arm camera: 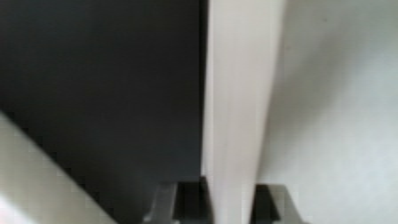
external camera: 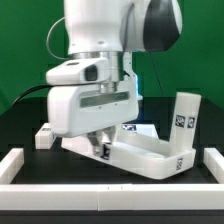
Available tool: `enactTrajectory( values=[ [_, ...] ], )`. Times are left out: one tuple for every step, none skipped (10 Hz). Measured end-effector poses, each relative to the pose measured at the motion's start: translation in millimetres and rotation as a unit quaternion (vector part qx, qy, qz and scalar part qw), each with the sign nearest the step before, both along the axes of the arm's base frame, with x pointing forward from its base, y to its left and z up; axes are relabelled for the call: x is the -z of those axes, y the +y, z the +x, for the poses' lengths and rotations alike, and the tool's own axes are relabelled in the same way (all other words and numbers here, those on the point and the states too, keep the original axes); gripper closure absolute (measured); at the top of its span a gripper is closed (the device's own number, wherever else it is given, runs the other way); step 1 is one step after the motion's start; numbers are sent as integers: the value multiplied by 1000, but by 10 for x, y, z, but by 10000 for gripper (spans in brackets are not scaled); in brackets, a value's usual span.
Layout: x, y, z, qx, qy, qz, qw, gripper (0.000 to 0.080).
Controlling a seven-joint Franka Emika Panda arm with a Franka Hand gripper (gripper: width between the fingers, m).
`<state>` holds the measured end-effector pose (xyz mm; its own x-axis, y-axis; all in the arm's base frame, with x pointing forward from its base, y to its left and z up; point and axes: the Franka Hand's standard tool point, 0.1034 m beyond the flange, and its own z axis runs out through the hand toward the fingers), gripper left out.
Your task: Assemble desk
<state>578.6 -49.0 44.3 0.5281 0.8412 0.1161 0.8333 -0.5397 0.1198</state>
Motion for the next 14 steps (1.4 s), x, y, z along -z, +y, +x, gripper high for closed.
enactTrajectory(
  values=[
    [31,-42,-33,-33,4,-9,999,742],
    [35,-86,-38,-52,5,-16,999,742],
    [40,-103,-40,-91,6,-28,995,742],
    [40,-83,-20,-121,5,-38,992,742],
    [22,64,122,-160,-15,-49,986,742],
    [53,201,251,-190,-32,-54,980,742],
    [112,260,325,-220,-43,-59,973,742],
    [140,277,334,-236,-46,-63,969,742],
    [123,258,339,-249,-45,-68,965,735],
    [125,249,337,-258,-45,-72,962,735],
    [125,247,337,-252,-44,-71,964,735],
    [125,245,337,-252,-44,-71,964,735],
    [123,247,337,-251,-44,-70,964,735],
    [92,289,377,-238,-38,-65,968,735]
  ],
)
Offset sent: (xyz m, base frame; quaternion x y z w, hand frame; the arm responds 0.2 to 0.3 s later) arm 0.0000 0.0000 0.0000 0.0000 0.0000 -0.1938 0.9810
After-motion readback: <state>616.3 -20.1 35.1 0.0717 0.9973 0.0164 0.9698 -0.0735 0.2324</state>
